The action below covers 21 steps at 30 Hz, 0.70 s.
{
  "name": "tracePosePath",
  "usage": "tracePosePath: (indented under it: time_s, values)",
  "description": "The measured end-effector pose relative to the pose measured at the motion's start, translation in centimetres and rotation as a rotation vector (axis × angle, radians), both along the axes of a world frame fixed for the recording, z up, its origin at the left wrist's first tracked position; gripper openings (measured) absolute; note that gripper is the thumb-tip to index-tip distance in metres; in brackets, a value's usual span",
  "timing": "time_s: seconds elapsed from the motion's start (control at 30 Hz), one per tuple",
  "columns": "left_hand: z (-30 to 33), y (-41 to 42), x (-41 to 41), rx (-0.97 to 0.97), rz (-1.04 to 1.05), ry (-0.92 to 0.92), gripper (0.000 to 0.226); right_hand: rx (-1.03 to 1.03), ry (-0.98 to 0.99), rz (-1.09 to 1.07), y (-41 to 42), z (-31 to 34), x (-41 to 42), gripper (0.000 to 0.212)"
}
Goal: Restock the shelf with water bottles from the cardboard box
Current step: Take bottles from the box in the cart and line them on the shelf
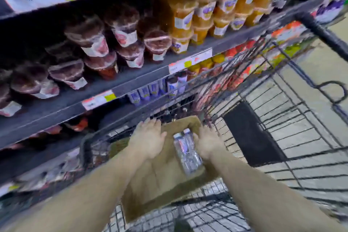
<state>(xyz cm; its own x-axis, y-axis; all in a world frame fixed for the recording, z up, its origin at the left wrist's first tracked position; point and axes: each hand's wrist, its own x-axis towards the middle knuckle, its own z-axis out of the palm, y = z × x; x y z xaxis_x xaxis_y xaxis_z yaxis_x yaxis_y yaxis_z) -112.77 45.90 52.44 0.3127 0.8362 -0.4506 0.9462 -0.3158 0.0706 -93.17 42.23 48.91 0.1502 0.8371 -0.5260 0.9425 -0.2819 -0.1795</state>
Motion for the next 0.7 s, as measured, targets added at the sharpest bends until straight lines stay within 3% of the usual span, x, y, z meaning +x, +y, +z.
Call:
tracePosePath:
  time_s: [0.1, 0.27, 0.43, 0.57, 0.63, 0.7]
  values:
    - [-5.1, 0.2, 0.8, -0.101, 0.024, 0.014, 0.061, -0.144, 0.090, -0.017, -0.3, -6.1, -0.4, 0.045]
    - [-12.2, -1.2, 0.6, -0.244, 0.087, 0.003, 0.060, -0.265, 0.102, -0.081, -2.2, -14.5, -2.7, 0.075]
    - [-15.6, -2.6, -1.0, -0.359, 0.185, -0.045, 0.060, -0.120, 0.010, -0.278, -2.9, -19.6, -4.6, 0.058]
    - [-16.9, -3.3, -1.8, -0.346, 0.211, -0.090, 0.054, -0.179, 0.019, -0.333, -2.9, -20.9, -5.8, 0.060]
    - [-17.2, -3.3, -2.1, -0.373, 0.252, -0.109, 0.055, -0.218, 0.082, -0.366, -2.6, -20.5, -5.9, 0.057]
    - [-17.3, -3.2, -2.4, -0.411, 0.301, -0.140, 0.056, -0.256, 0.243, -0.413, -2.5, -19.8, -5.7, 0.040]
